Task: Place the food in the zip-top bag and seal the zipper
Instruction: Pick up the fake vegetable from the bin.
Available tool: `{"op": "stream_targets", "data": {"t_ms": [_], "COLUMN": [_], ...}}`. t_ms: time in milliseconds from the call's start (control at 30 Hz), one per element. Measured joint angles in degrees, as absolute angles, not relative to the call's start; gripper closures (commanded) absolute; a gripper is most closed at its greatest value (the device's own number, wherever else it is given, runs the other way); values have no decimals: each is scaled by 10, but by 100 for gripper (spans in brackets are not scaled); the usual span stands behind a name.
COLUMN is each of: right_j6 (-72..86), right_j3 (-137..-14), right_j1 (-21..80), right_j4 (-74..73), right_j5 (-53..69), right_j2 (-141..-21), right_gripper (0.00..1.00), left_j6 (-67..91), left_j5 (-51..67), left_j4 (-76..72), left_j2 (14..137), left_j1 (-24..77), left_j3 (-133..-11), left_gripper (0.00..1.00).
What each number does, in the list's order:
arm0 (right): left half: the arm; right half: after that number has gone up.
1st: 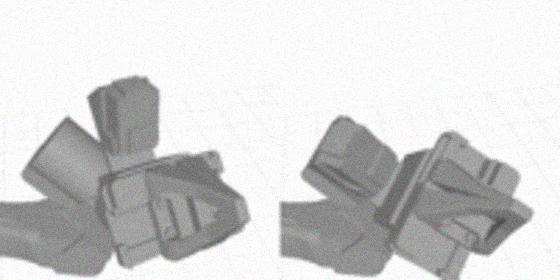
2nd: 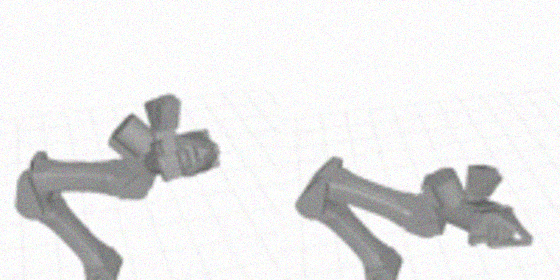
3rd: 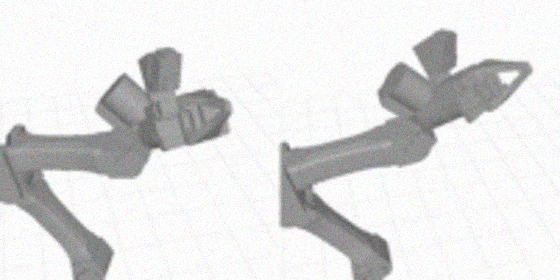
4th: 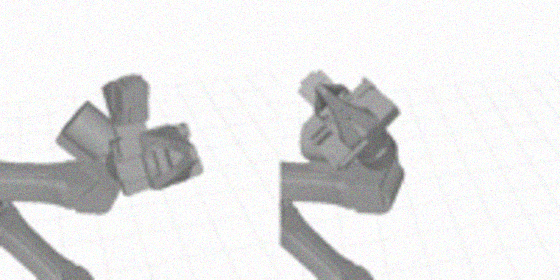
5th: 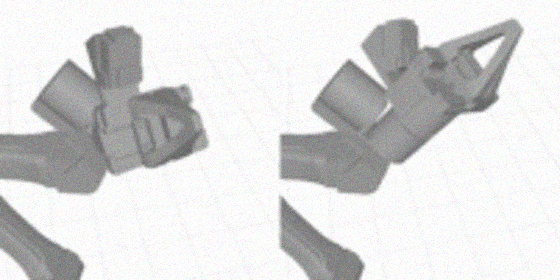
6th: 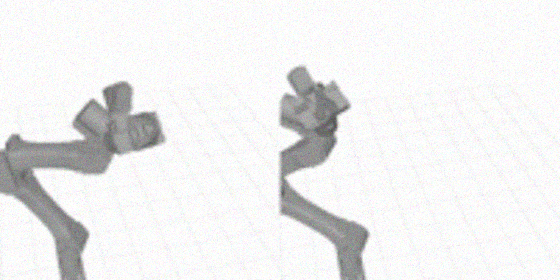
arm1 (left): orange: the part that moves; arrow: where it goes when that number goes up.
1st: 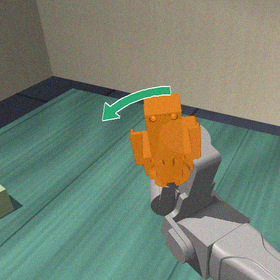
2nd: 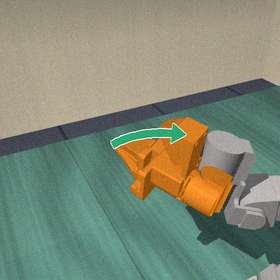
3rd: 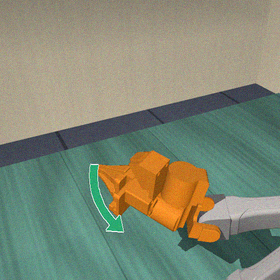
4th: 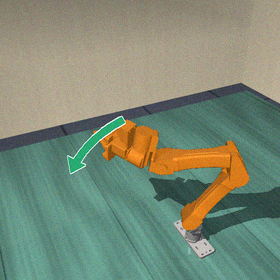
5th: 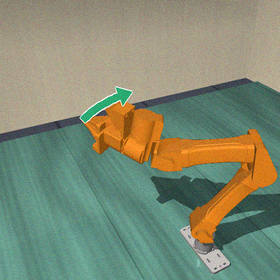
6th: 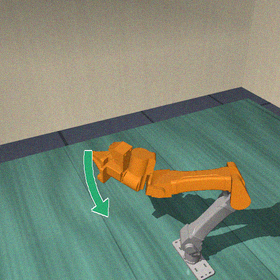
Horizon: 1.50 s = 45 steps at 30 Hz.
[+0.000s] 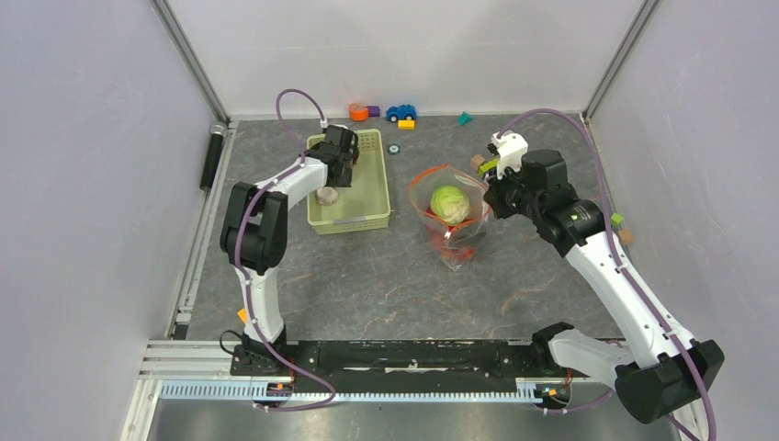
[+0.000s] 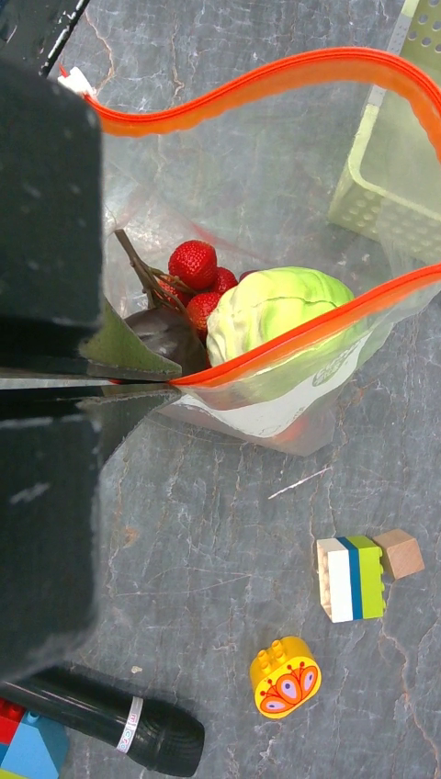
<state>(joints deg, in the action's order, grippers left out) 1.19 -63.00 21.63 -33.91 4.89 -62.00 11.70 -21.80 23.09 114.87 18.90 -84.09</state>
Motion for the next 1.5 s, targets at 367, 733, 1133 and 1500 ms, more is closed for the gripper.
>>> {"op": "stream_targets", "data": {"t_ms": [367,733,1133,1500], "right_j6": [12,12,12,12], "right_j3": [-630,-630,-630,-630], "right_j1": [216,216,216,216], "right_j4": [-339,-339,-339,-339], "right_j5": [43,42,39,39], "right_j2": [-620,-620,-620,-620], "right_gripper": [100,100,100,100], "left_j6": [96,91,87,85], "left_j5": [-214,-213,-213,-220], "left_j4": [217,213,230,234], "left_j2": [1185,1187,1218,1218], "left_j1": [183,179,175,174], "left_j3": [-856,-876,-909,-911], "left_gripper": [52,60,75,98]}}
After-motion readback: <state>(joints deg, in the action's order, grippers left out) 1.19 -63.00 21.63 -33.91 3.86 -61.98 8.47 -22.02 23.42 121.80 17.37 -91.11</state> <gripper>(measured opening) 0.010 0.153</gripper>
